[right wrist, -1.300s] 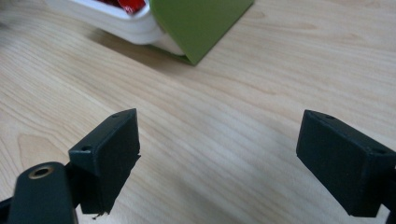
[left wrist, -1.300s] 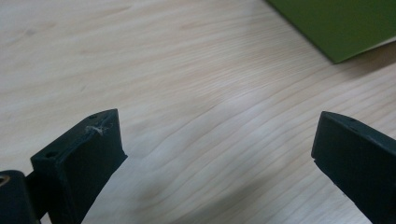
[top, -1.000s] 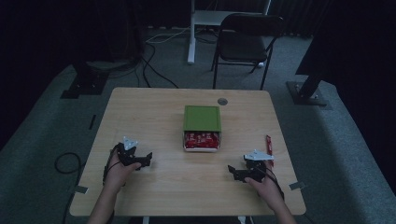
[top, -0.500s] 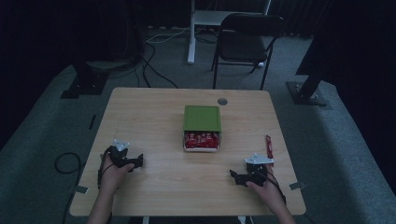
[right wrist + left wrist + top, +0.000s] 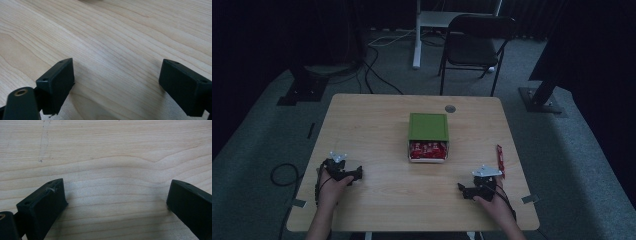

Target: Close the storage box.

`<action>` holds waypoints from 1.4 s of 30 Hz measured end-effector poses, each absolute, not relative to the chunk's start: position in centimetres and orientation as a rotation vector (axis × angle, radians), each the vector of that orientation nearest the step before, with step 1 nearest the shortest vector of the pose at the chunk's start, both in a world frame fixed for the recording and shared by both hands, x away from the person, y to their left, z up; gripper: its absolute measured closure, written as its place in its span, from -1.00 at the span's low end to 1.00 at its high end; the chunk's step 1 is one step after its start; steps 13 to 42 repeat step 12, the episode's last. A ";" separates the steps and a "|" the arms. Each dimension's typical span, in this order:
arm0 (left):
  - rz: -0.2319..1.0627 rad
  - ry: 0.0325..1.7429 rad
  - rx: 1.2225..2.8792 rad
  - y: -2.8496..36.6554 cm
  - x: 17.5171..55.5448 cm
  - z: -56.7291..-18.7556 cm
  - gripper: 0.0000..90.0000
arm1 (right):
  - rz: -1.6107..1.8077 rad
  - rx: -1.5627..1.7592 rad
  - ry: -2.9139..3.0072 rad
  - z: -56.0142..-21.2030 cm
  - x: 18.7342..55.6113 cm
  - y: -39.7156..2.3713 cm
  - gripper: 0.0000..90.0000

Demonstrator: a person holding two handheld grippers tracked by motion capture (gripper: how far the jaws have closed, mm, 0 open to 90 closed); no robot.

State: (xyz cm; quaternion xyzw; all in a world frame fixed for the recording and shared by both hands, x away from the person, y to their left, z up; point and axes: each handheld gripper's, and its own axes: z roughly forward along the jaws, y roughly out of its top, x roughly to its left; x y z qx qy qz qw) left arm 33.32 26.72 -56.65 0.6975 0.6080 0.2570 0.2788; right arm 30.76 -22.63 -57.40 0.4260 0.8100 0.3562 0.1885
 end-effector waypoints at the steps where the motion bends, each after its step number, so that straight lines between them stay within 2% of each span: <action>1: 0.692 1.633 1.871 26.7 33.3 -56.6 -0.94 | 1.002 1.201 2.279 -57.4 30.8 -22.6 -0.73; 42: 0.694 1.641 1.868 26.8 33.3 -56.6 -0.94 | 1.002 1.202 2.279 -57.4 30.8 -22.6 -0.73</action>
